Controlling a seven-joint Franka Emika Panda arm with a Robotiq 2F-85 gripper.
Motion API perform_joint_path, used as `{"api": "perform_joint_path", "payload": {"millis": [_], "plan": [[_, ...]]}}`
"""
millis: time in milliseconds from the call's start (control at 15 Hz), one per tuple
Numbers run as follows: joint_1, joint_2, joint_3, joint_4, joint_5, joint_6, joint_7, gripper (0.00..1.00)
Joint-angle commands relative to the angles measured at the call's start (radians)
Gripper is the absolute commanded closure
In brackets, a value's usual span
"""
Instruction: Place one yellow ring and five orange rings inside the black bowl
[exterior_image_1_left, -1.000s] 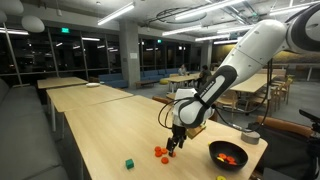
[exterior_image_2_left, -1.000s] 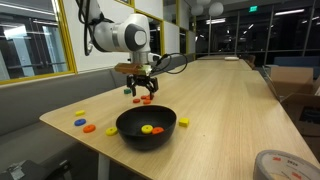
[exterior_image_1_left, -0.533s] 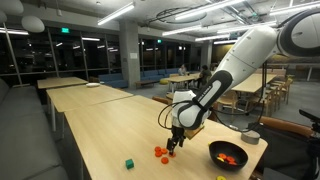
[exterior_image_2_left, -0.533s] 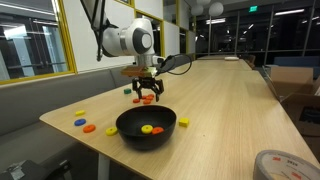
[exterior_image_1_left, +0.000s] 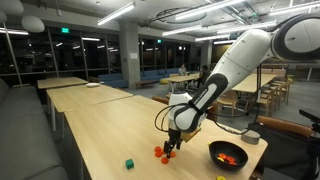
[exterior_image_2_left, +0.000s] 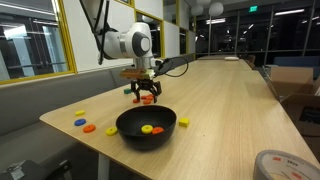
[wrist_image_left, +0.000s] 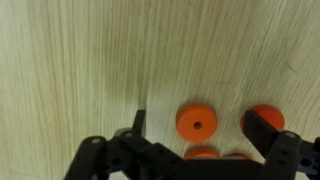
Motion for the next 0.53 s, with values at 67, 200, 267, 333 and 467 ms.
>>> {"api": "perform_joint_path", "payload": {"millis": [67, 200, 267, 333, 467], "plan": [[0.025, 0.015, -0.024, 0.043, -0.036, -0.033, 0.044, 0.0], [0.029, 0.014, -0.029, 0.045, -0.045, -0.036, 0.052, 0.0], [0.03, 0.014, -0.032, 0.046, -0.048, -0.039, 0.057, 0.0], [0.032, 0.014, -0.035, 0.048, -0.052, -0.043, 0.061, 0.0], [0.039, 0.015, -0.042, 0.051, -0.07, -0.048, 0.069, 0.25]]}}
